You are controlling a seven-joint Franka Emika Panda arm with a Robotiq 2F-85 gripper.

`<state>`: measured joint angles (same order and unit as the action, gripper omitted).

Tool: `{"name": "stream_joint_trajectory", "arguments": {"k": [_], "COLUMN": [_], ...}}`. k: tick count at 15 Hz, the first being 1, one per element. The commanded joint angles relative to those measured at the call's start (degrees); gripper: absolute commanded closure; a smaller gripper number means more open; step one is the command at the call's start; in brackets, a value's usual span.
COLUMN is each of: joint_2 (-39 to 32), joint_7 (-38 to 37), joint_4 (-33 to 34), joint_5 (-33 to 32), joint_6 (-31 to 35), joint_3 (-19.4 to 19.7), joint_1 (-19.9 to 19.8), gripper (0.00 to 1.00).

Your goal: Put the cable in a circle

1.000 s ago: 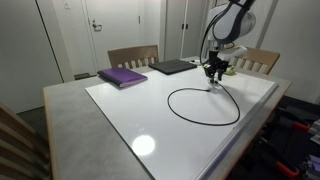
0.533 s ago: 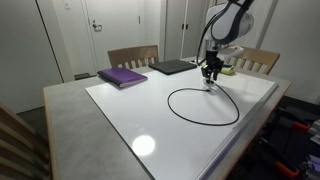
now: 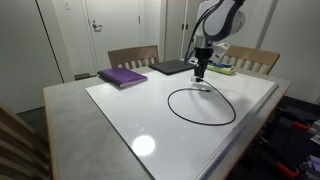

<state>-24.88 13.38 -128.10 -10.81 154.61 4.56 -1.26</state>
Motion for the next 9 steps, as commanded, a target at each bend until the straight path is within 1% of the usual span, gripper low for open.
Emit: {"name": "stream_joint_trajectory", "arguments": {"k": [1,3,5,6,8,9], "joint_2": [0.05,0.06,0.05,0.05,1.15,1.67], "joint_7": [2.03,4.63,5.32,5.48,10.95,12.29], "joint_4": [0.47,0.9,0.96,0.97,-0.98,-1.91], "joint_5": [-0.57,-0.53,-0.54,-0.54,-3.29,-4.28], "joint_6": [-0.23,-0.22,-0.22,-0.22,3.33,4.68], "joint_3": [-1.65,-2.83,-3.01,-3.02,-4.03,-4.26], "joint_1": [-1.13,-1.66,-1.85,-1.93,-2.27,-2.29], "gripper": [0.5,0.5,0.5,0.75,0.75,0.75]}}
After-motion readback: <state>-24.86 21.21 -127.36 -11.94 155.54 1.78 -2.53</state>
